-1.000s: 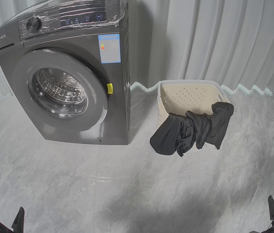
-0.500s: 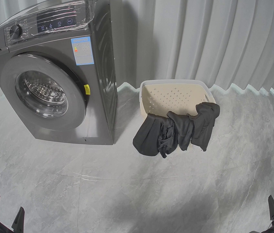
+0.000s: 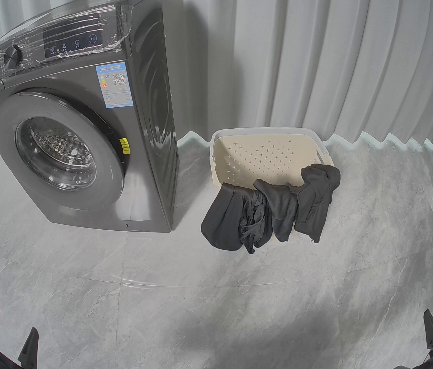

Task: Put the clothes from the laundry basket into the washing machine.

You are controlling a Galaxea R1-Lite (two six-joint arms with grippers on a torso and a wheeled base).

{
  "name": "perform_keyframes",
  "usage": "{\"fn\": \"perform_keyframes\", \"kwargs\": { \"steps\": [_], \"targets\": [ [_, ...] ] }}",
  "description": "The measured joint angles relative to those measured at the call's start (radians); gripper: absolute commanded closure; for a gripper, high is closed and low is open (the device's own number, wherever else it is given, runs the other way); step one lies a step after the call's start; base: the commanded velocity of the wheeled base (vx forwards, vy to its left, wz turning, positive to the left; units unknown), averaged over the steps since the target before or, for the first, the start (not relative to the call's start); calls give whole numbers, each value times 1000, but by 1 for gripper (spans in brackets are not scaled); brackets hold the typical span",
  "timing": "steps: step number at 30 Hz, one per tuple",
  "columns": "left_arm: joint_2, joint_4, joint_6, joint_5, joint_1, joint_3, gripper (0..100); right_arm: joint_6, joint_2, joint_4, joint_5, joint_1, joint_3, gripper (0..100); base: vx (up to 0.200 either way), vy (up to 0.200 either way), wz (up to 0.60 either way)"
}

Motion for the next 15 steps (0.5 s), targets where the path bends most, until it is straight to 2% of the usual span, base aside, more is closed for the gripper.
{"fn": "perform_keyframes", "kwargs": {
  "steps": [1,15],
  "targets": [
    [0,0,0,0,0,0,0,0,0,0,0,0,0,0,0,0,0],
    [0,0,0,0,0,0,0,0,0,0,0,0,0,0,0,-200,0]
  ]
}}
